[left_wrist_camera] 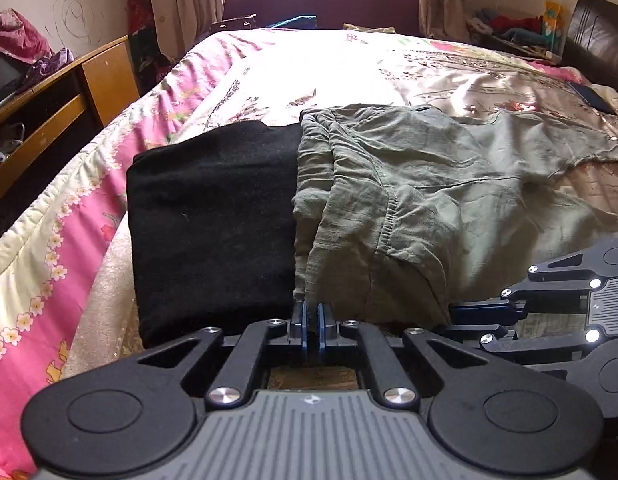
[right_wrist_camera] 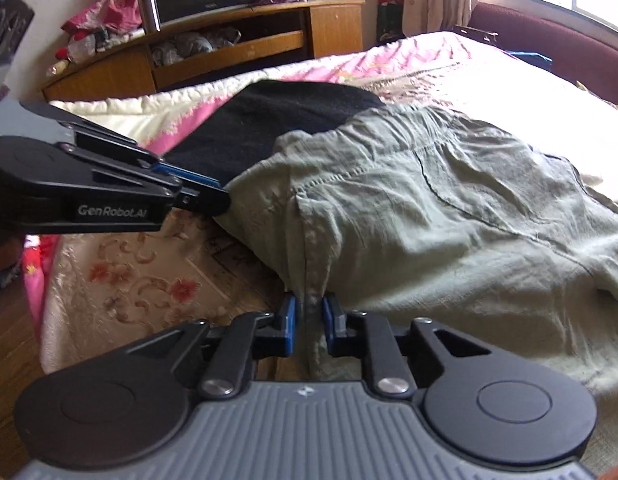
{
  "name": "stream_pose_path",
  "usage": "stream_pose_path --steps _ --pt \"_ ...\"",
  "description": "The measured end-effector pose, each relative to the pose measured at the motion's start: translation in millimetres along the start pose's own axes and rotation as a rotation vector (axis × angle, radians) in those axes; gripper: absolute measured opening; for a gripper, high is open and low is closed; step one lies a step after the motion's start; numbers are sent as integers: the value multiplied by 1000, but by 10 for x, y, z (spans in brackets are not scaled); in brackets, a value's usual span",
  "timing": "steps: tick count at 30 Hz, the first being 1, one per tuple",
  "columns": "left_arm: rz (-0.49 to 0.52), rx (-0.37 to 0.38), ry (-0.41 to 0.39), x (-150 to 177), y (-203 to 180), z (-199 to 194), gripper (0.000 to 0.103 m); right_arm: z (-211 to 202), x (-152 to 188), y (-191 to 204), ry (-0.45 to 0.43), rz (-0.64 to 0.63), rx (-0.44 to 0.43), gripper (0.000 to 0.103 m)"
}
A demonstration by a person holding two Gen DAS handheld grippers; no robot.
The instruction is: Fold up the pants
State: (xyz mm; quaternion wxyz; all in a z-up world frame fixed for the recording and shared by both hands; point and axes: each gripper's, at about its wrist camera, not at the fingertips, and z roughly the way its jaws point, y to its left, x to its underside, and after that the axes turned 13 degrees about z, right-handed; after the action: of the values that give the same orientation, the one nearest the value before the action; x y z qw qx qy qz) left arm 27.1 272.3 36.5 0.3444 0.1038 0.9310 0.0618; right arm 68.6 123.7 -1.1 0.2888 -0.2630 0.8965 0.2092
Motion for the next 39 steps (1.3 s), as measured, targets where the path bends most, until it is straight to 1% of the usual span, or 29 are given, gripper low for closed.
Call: stream_pose_path --steps 1,3,5,6,8,11,12,16,17,19,21,22,24,26,28,30,31,32,34,36,37,38,39 --pt "10 -11 -10 -17 -36 -32 21 -87 4 -47 -9 40 -13 18" --pt "53 -35 -47 -72 -140 -134 21 -348 36 -184 -68 93 -27 25" --pt "110 -55 -84 -150 -292 -240 24 -644 137 -411 -132 154 8 47" --pt "128 -44 -103 -193 -377 -276 24 -805 218 -579 -156 196 36 49" --pt "144 24 -136 -296 -565 -317 25 -1092 415 -977 -173 304 121 49" --pt "187 161 -167 -458 -1049 -249 28 -1544 793 -1651 -190 505 295 49" --pt "206 197 -171 -497 -1212 -200 28 -1748 969 -1920 -206 592 367 49" --pt "270 369 -159 -683 -2046 57 28 -2512 1637 -2709 -313 888 614 49" --pt "283 406 -161 -728 -2252 97 28 -2688 1811 -2889 -338 964 665 50" --pt "312 469 -161 -826 -2651 147 28 -2919 2099 -3161 -384 1082 709 51" --pt "353 516 -155 -921 -2974 177 29 -3059 2363 -3368 -425 1187 702 51" --pt "382 531 -153 -977 -3152 177 29 -3087 2462 -3439 -447 1227 671 51" --pt "416 547 -143 -1047 -3388 172 29 -3079 2609 -3563 -485 1301 580 51" --pt "441 552 -126 -1096 -3577 164 30 -3047 2669 -3595 -539 1324 516 51" --pt "469 537 -101 -1141 -3738 209 31 -3026 2663 -3634 -590 1339 478 51" --pt "485 531 -81 -1155 -3822 221 33 -3005 2626 -3675 -618 1343 448 45" --pt "489 530 -74 -1161 -3853 224 34 -3010 2617 -3701 -620 1339 453 27" --pt "492 530 -71 -1165 -3876 224 34 -3044 2633 -3756 -619 1345 460 5" --pt "492 529 -79 -1175 -3891 195 34 -3172 2686 -3818 -657 1370 466 3" --pt "483 536 -87 -1184 -3901 184 35 -3336 2723 -3845 -690 1346 515 3" --pt "480 537 -88 -1183 -3906 182 35 -3393 2710 -3894 -683 1323 549 3" --pt "482 538 -89 -1178 -3910 181 36 -3412 2690 -3926 -651 1305 559 6" --pt "485 538 -88 -1169 -3911 178 36 -3410 2661 -3967 -598 1303 574 9"
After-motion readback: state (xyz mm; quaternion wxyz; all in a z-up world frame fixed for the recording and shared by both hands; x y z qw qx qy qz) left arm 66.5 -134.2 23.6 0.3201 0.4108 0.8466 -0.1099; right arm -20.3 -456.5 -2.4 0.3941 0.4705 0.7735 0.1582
